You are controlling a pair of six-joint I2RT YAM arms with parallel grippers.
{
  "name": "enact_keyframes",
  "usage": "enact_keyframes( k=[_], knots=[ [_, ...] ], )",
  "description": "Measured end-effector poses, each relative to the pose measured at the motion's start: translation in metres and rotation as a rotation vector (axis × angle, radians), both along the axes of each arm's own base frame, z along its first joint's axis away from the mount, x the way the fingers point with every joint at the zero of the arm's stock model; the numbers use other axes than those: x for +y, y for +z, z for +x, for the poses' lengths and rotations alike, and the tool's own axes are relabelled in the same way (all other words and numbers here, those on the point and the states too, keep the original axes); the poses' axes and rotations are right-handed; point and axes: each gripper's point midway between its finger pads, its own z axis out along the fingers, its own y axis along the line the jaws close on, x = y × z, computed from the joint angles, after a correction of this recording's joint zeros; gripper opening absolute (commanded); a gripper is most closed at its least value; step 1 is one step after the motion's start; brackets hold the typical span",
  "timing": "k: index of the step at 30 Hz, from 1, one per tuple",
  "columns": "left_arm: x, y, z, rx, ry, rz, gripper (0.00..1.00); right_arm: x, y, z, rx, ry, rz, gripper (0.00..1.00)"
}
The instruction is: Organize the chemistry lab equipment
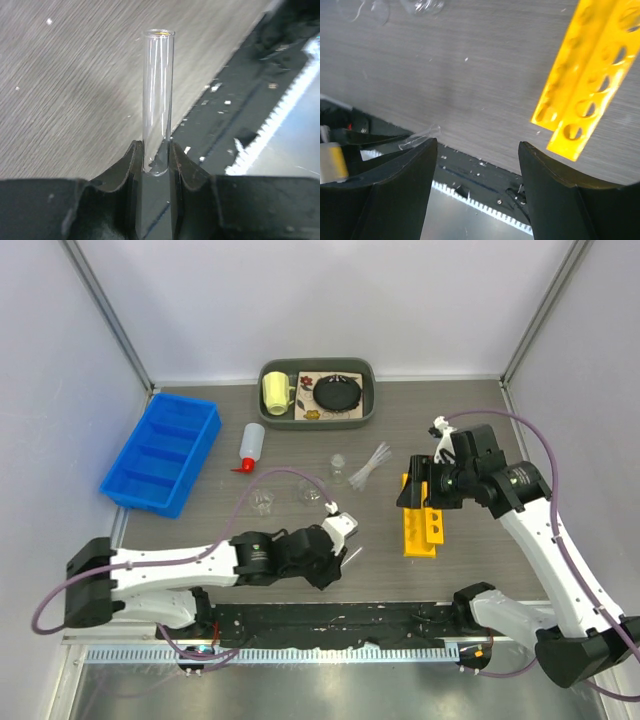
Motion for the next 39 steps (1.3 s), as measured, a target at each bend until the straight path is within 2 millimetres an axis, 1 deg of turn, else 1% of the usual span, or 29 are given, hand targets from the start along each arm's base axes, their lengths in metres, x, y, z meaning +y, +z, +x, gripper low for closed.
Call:
enact_keyframes(
  k=[2,5,7,9,13,15,19,23,28,32,33,35,36,37,39],
  knots=[
    [-0.003,0.025,-0.007,0.005,-0.053,-0.085,0.21,0.008,-0.005,-0.01,0.022,0.045,0.045,0.71],
    [-0.006,0.056,-0.018,0.012,-0.137,-0.197,0.23,0.02,-0.01,-0.027,0.055,0.108,0.117,0.71],
    [-0.007,0.071,-0.023,0.016,-0.179,-0.265,0.23,0.028,-0.013,-0.038,0.082,0.149,0.168,0.7],
    [-0.006,0.08,-0.025,0.019,-0.209,-0.316,0.24,0.037,-0.015,-0.046,0.1,0.189,0.217,0.69],
    [0.002,0.08,-0.026,0.044,-0.237,-0.376,0.23,0.056,-0.021,-0.064,0.155,0.249,0.303,0.68],
    [0.003,0.08,-0.026,0.057,-0.248,-0.397,0.22,0.064,-0.021,-0.07,0.17,0.274,0.339,0.68],
    [0.0,0.082,-0.028,0.077,-0.278,-0.435,0.22,0.083,-0.016,-0.08,0.183,0.327,0.401,0.67],
    [-0.005,0.087,-0.026,0.083,-0.298,-0.482,0.22,0.097,-0.01,-0.085,0.183,0.361,0.442,0.65],
    [-0.008,0.089,-0.023,0.096,-0.303,-0.519,0.22,0.104,-0.008,-0.085,0.186,0.373,0.462,0.59],
    [-0.009,0.092,-0.02,0.09,-0.301,-0.535,0.22,0.107,-0.008,-0.084,0.19,0.373,0.466,0.56],
    [-0.009,0.093,-0.02,0.089,-0.301,-0.54,0.22,0.107,-0.008,-0.084,0.192,0.373,0.467,0.52],
    [-0.01,0.093,-0.018,0.085,-0.3,-0.546,0.22,0.108,-0.007,-0.085,0.194,0.374,0.469,0.49],
    [-0.01,0.093,-0.018,0.085,-0.301,-0.548,0.22,0.108,-0.007,-0.085,0.195,0.374,0.469,0.44],
    [-0.01,0.093,-0.018,0.084,-0.3,-0.55,0.22,0.108,-0.007,-0.085,0.196,0.373,0.47,0.41],
    [-0.01,0.093,-0.017,0.083,-0.299,-0.551,0.22,0.109,-0.007,-0.085,0.197,0.374,0.472,0.38]
  ],
)
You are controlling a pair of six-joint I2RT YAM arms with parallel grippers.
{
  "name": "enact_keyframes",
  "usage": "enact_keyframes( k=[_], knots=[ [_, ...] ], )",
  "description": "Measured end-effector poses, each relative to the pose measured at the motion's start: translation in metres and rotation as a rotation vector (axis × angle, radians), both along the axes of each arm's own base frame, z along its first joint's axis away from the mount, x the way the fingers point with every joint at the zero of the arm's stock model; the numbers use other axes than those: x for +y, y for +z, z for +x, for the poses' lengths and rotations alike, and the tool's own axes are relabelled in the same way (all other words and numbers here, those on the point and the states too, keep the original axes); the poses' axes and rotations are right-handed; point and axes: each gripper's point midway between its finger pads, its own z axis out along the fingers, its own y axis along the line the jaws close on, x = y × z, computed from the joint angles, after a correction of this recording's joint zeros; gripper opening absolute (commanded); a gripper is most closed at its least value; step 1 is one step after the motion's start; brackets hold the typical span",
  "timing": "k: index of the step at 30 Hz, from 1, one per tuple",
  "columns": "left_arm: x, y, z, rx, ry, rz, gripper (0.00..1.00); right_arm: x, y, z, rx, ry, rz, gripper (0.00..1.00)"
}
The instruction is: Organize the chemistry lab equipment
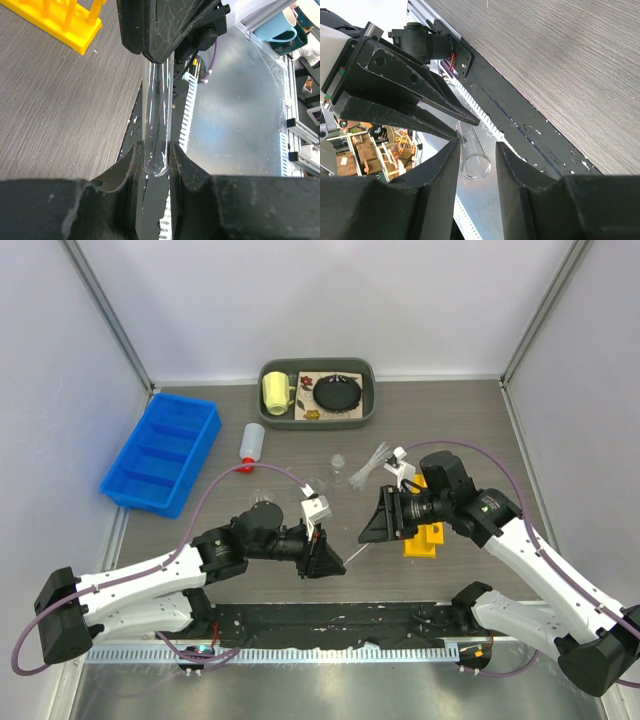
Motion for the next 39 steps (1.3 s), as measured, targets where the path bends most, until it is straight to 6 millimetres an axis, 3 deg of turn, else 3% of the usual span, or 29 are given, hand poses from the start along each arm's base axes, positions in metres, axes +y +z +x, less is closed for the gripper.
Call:
enact_keyframes(
  k=[8,18,21,24,26,32,39],
  knots=[
    [0.0,0.0,0.004,-0.003,0.011,-0.006,0.22,0.001,0.0,-0.001,0.001,0.002,0.001,0.38],
    [0.002,0.0,0.009,-0.003,0.024,-0.008,0.24,0.001,0.003,0.0,0.004,-0.003,0.005,0.26],
    [0.001,0.002,0.01,-0.005,0.024,-0.014,0.36,0.001,0.005,0.0,-0.001,-0.005,0.005,0.22],
    [0.001,0.002,0.01,-0.003,0.028,-0.014,0.6,0.001,0.006,0.0,-0.003,-0.005,0.004,0.21],
    [0.001,0.001,0.01,0.006,0.034,-0.01,0.99,0.001,0.005,0.001,-0.001,-0.01,-0.003,0.21],
    [0.004,-0.003,0.025,0.028,0.12,0.098,1.0,0.002,0.014,0.022,-0.041,-0.061,-0.059,0.19],
    [0.014,0.037,0.049,-0.031,0.241,0.157,1.0,-0.019,0.034,0.07,-0.157,-0.21,-0.285,0.19]
  ],
)
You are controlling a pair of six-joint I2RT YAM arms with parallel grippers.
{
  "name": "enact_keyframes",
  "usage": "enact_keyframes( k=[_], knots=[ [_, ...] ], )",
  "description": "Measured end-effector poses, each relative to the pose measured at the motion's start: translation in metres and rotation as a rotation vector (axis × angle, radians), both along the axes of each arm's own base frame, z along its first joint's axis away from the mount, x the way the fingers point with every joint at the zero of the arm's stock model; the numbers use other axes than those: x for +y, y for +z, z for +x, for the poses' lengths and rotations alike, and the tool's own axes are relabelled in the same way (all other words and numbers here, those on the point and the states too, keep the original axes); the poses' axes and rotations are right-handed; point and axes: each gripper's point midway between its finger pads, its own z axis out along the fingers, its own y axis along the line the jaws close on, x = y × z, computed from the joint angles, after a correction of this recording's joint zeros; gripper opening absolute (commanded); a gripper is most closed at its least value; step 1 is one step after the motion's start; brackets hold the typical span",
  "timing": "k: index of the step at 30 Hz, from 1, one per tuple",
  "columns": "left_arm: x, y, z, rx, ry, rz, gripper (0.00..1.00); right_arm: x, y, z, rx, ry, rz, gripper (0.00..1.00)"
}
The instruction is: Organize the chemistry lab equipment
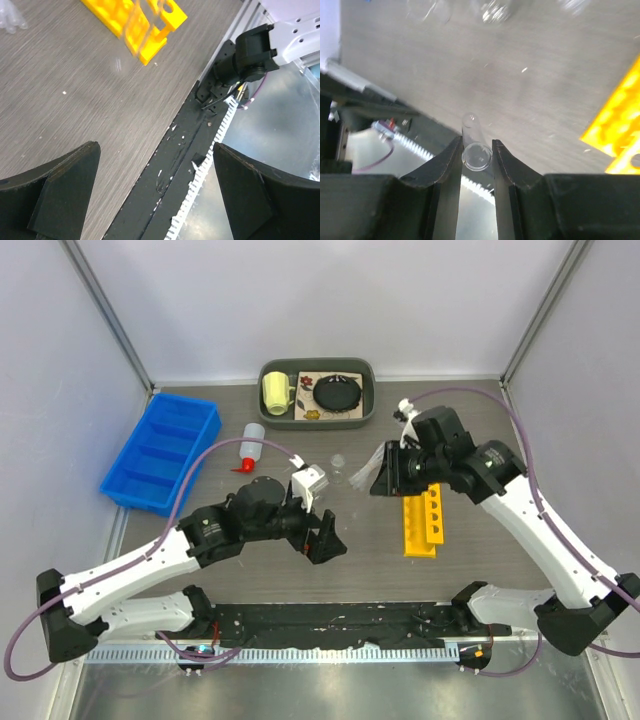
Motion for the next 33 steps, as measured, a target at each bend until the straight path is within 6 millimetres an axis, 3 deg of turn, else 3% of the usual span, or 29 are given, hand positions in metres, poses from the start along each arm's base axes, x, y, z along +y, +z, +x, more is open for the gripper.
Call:
enact_keyframes(
  k=[3,6,15,21,28,33],
  knots=[
    [0.013,0.0,0.0,-0.012,0.025,0.029,1.0,-0.022,0.021,0.026,-0.099,-0.11,-0.125,0.19],
    [0.023,-0.001,0.0,-0.023,0.043,0.053,1.0,-0.053,0.028,0.036,-0.157,-0.212,-0.252,0.18],
    [0.03,-0.006,-0.001,-0.038,0.042,0.085,1.0,-0.125,0.002,0.037,-0.18,-0.414,-0.567,0.17],
    [0.028,-0.01,-0.004,-0.022,0.023,0.092,1.0,-0.152,-0.018,0.035,-0.175,-0.496,-0.64,0.17],
    [0.027,-0.013,-0.005,-0.011,0.013,0.101,1.0,-0.176,-0.047,0.049,-0.12,-0.573,-0.651,0.15],
    [0.026,-0.017,-0.005,-0.004,0.011,0.113,1.0,-0.185,-0.054,0.06,-0.117,-0.601,-0.627,0.15]
  ],
)
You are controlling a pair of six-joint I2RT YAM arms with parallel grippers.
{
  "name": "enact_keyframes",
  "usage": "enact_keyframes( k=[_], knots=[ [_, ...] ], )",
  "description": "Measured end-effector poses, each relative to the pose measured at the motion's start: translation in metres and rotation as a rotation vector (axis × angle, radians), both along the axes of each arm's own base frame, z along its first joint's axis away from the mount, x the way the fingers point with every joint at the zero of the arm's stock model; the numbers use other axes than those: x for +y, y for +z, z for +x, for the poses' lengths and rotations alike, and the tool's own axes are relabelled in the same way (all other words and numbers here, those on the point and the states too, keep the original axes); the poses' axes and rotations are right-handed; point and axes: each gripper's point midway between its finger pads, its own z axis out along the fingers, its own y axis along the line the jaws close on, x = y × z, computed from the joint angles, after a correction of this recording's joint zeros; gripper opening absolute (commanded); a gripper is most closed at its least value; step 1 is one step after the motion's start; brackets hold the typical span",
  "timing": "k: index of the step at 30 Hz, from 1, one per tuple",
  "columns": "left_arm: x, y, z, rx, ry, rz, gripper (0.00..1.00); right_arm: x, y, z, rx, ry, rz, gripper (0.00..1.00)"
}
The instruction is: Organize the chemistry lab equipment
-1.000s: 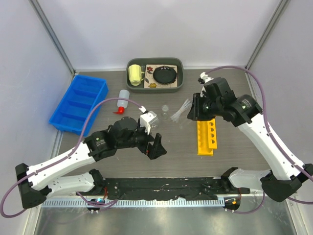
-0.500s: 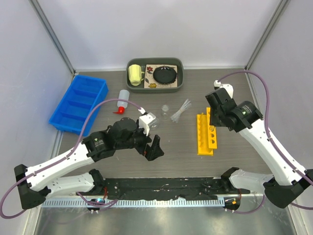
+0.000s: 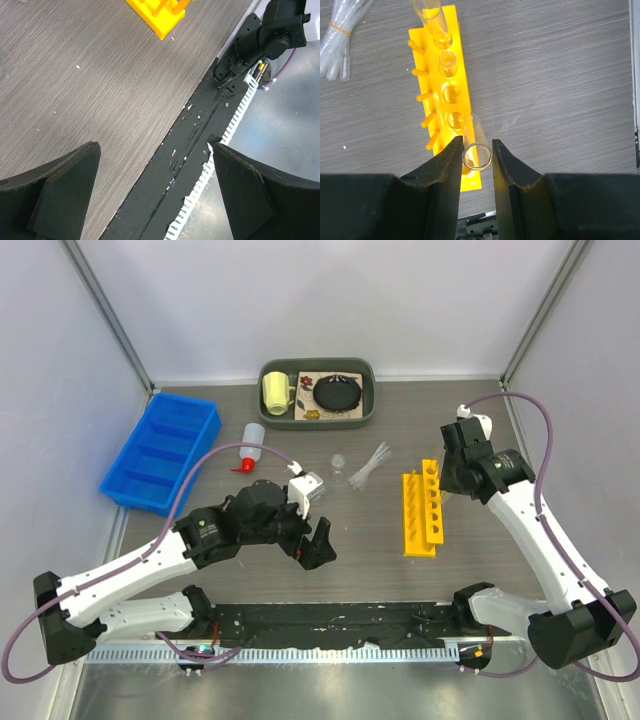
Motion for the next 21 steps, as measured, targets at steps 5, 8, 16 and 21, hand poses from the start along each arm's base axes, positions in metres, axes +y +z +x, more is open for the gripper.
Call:
enact_keyframes(
  k=[5,8,16,21],
  knots=[
    [-0.001,-0.003,0.001,0.003,-0.002,0.011,1.0,0.007,0.001,0.011,-0.031,0.029,0.03,0.14],
    [-0.001,-0.005,0.001,0.005,-0.003,0.017,1.0,0.012,-0.001,0.016,-0.032,0.045,0.044,0.14],
    [-0.002,-0.008,0.002,0.002,-0.008,0.029,1.0,0.016,-0.01,0.023,-0.014,0.065,0.046,0.14],
    [-0.002,-0.008,0.002,0.0,-0.009,0.03,1.0,0.014,-0.012,0.023,-0.013,0.064,0.038,0.14]
  ],
)
